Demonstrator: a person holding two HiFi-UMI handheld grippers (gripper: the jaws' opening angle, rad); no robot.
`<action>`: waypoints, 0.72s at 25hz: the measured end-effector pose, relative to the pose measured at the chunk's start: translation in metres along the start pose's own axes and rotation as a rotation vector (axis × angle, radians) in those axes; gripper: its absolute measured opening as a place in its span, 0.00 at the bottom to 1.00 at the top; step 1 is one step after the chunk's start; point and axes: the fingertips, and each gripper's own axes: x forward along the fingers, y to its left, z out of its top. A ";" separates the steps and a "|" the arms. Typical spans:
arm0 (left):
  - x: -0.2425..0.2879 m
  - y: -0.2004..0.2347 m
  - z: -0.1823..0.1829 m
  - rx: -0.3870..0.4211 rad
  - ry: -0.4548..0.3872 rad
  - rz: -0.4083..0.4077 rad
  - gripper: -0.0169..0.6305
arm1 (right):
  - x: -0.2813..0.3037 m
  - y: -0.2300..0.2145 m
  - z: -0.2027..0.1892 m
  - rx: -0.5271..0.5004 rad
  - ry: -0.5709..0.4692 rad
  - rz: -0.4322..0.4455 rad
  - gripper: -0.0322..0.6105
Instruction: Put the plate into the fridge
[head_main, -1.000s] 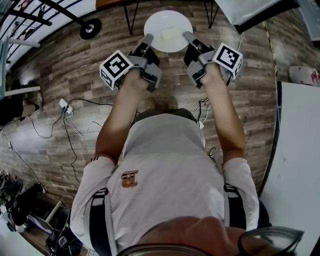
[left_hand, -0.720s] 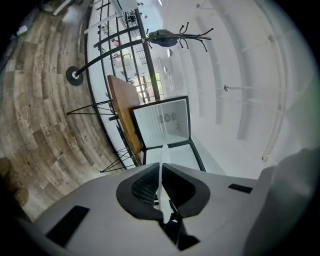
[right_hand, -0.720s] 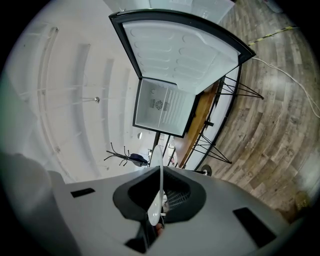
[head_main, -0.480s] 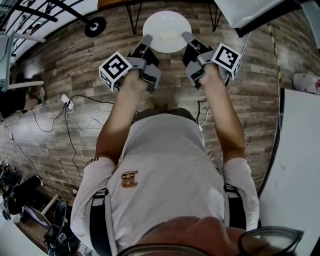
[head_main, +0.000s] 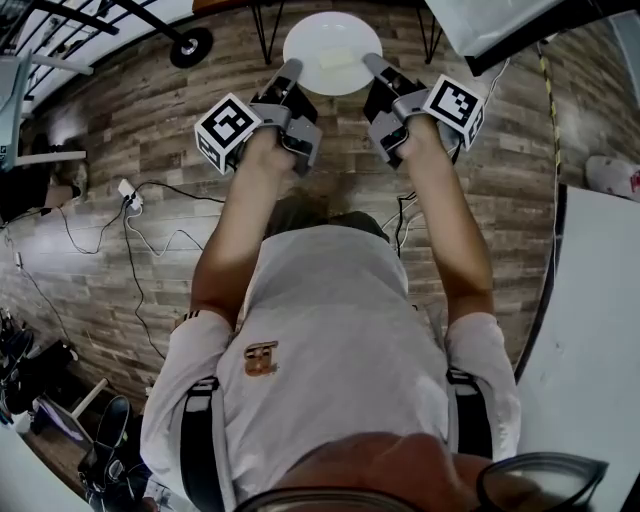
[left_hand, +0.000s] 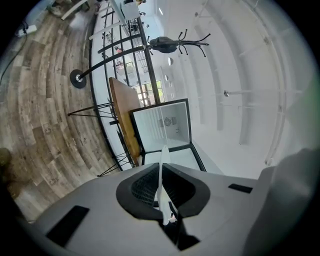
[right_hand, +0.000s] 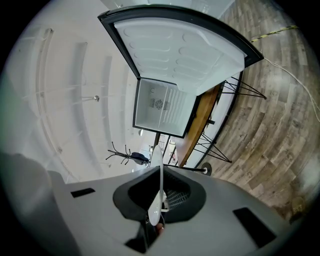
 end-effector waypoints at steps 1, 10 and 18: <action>0.000 0.000 0.000 -0.003 -0.003 -0.001 0.07 | 0.000 0.000 0.000 -0.003 0.000 -0.001 0.11; 0.001 -0.001 -0.001 -0.004 0.001 -0.020 0.07 | -0.001 0.000 0.001 -0.015 -0.011 -0.004 0.11; 0.002 0.000 -0.004 0.003 0.027 -0.058 0.07 | -0.006 0.002 0.002 -0.054 -0.045 -0.005 0.11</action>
